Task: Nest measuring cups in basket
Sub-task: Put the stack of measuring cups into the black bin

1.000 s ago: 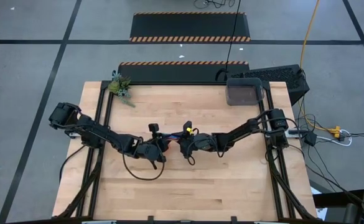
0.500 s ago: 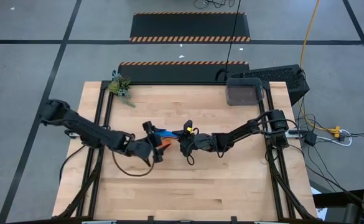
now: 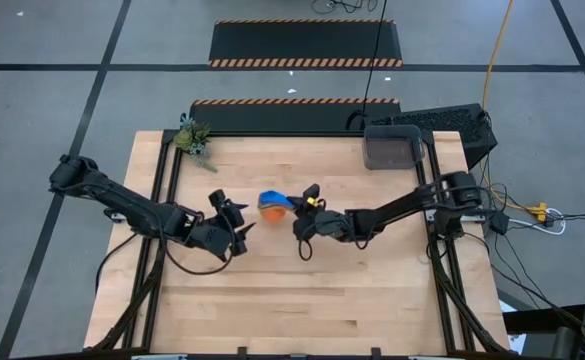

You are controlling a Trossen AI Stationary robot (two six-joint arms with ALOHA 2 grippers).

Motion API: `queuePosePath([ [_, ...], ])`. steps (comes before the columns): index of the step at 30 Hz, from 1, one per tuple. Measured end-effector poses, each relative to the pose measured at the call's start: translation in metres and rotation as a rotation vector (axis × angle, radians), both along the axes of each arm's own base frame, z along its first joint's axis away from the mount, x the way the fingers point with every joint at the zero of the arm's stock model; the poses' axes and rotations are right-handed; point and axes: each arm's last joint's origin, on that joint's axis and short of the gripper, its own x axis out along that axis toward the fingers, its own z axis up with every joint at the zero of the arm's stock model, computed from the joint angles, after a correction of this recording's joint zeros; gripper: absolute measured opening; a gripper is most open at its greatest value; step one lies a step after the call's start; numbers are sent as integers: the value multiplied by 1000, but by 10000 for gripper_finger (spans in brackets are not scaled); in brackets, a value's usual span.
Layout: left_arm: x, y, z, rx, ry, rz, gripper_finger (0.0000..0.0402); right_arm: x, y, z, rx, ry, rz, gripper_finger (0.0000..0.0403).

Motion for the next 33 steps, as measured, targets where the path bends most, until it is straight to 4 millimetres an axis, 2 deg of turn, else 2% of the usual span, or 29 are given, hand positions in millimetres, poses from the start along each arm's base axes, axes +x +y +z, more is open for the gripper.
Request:
queuePosePath([
  [8, -1, 2, -1, 16, 17, 15, 235, -25, -8, 54, -111, 3, -73, 64],
  [12, -1, 3, -1, 35, 29, 14, 234, -48, -15, 81, -140, -26, -79, 64],
  [16, 0, 6, -1, 44, 31, 21, 234, -78, -25, 98, -192, -40, -89, 64],
  [21, 4, 12, 1, 69, 19, 17, 234, -120, -38, 106, -274, -40, -115, 64],
  [25, 17, 19, 6, 101, -36, -7, 234, -150, -44, 105, -321, -34, -208, 64],
  [29, 38, 33, 9, 124, -107, -93, 234, -172, -50, 96, -373, 25, -359, 64],
  [33, 61, 54, 6, 150, -189, -144, 234, -185, -57, 86, -419, 110, -477, 64],
])
